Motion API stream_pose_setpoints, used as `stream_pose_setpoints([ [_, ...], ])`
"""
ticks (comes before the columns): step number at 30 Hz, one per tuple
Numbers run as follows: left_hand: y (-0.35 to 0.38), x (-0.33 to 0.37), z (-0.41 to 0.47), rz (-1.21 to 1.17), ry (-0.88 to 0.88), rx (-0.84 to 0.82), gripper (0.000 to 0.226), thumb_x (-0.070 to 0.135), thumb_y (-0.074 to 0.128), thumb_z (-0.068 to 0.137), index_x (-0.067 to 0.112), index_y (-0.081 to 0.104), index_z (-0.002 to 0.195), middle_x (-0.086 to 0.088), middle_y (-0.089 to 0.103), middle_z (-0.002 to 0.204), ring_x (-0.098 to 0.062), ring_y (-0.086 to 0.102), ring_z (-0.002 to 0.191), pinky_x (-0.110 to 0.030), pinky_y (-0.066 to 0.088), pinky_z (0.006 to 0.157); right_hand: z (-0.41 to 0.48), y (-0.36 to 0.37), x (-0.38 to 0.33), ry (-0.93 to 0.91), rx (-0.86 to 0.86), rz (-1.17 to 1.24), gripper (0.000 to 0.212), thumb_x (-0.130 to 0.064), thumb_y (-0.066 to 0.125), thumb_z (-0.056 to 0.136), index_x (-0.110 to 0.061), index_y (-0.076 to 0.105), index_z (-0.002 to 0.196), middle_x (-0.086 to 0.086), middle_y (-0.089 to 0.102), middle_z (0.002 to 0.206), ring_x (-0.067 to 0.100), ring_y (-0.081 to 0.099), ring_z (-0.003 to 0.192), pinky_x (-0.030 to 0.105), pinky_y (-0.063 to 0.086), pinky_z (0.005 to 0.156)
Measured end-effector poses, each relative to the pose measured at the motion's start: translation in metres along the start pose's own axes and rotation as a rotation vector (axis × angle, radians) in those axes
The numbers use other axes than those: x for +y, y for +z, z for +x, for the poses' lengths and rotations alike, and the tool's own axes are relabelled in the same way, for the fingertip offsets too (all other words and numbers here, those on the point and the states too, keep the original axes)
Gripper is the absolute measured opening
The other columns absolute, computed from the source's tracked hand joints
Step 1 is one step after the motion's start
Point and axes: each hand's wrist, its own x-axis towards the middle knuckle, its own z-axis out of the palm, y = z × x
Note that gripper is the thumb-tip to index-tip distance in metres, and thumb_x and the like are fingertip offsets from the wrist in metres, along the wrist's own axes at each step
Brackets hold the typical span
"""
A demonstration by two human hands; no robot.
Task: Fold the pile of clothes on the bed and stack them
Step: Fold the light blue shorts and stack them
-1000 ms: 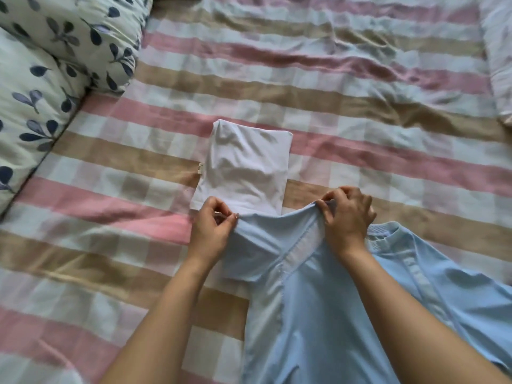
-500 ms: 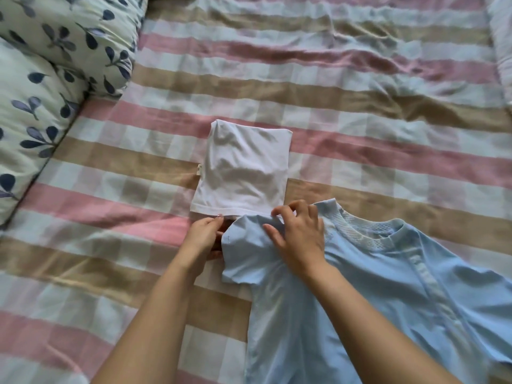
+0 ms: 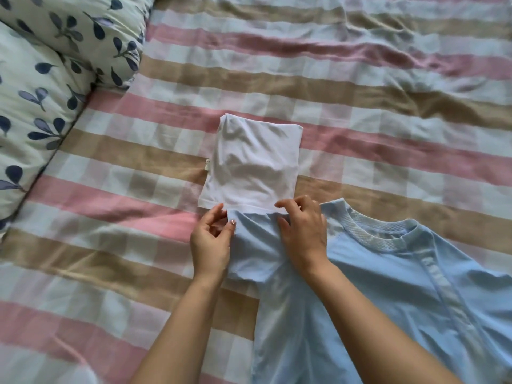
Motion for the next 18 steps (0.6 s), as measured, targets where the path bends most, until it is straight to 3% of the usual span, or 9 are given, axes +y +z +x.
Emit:
stream_pose_setpoints([
  [3, 0.000, -0.004, 0.002, 0.077, -0.051, 0.012, 0.035, 0.008, 0.063, 0.085, 0.009, 0.052, 0.118, -0.003, 0.060, 0.100, -0.013, 0.057, 0.083, -0.035, 0.049, 0.082, -0.013, -0.001, 0.000, -0.054, 0.069, 0.077, 0.026, -0.006, 0.064, 0.081, -0.011, 0.065, 0.106, 0.012, 0.059, 0.098, 0.032, 0.055, 0.095, 0.041, 0.046, 0.073],
  [5, -0.001, -0.008, -0.001, 0.134, -0.046, 0.012, 0.028, 0.016, 0.067, 0.083, 0.015, 0.052, 0.107, 0.002, 0.059, 0.092, -0.004, 0.055, 0.078, -0.026, 0.049, 0.077, -0.030, -0.002, 0.002, -0.131, 0.086, 0.135, 0.020, -0.002, 0.062, 0.079, -0.008, 0.067, 0.098, 0.012, 0.062, 0.089, 0.032, 0.060, 0.082, 0.039, 0.051, 0.059],
  [7, -0.001, -0.010, -0.004, 0.163, -0.067, -0.064, 0.034, 0.017, 0.072, 0.078, 0.014, 0.054, 0.107, 0.002, 0.061, 0.094, -0.004, 0.057, 0.081, -0.019, 0.046, 0.074, -0.042, -0.001, 0.004, -0.170, 0.037, 0.125, 0.017, -0.005, 0.058, 0.081, -0.008, 0.068, 0.094, 0.010, 0.065, 0.085, 0.032, 0.062, 0.077, 0.037, 0.052, 0.056],
  [12, -0.003, 0.002, -0.010, 0.191, -0.076, -0.197, 0.027, -0.004, 0.067, 0.077, 0.002, 0.061, 0.103, -0.015, 0.067, 0.100, -0.026, 0.063, 0.091, -0.036, 0.051, 0.082, -0.047, 0.004, 0.004, -0.071, -0.133, 0.112, 0.030, -0.011, 0.054, 0.088, -0.013, 0.061, 0.117, 0.005, 0.060, 0.114, 0.025, 0.053, 0.102, 0.035, 0.043, 0.088],
  [15, -0.005, 0.023, -0.033, 0.256, 0.125, -0.164, 0.024, 0.003, 0.067, 0.080, 0.025, 0.060, 0.088, 0.001, 0.068, 0.086, -0.012, 0.063, 0.079, -0.031, 0.052, 0.074, -0.056, -0.011, -0.005, 0.061, -0.029, 0.444, 0.018, -0.016, 0.057, 0.090, -0.015, 0.065, 0.106, 0.002, 0.062, 0.101, 0.013, 0.058, 0.088, 0.030, 0.046, 0.081],
  [18, 0.007, 0.046, -0.064, 0.236, 0.272, -0.326, 0.028, 0.016, 0.064, 0.081, 0.035, 0.059, 0.100, 0.011, 0.066, 0.091, -0.004, 0.064, 0.079, -0.017, 0.052, 0.067, -0.070, -0.028, -0.011, 0.344, -0.126, 1.038, 0.026, -0.040, 0.049, 0.088, -0.021, 0.065, 0.098, 0.001, 0.069, 0.089, 0.013, 0.065, 0.078, 0.024, 0.051, 0.062],
])
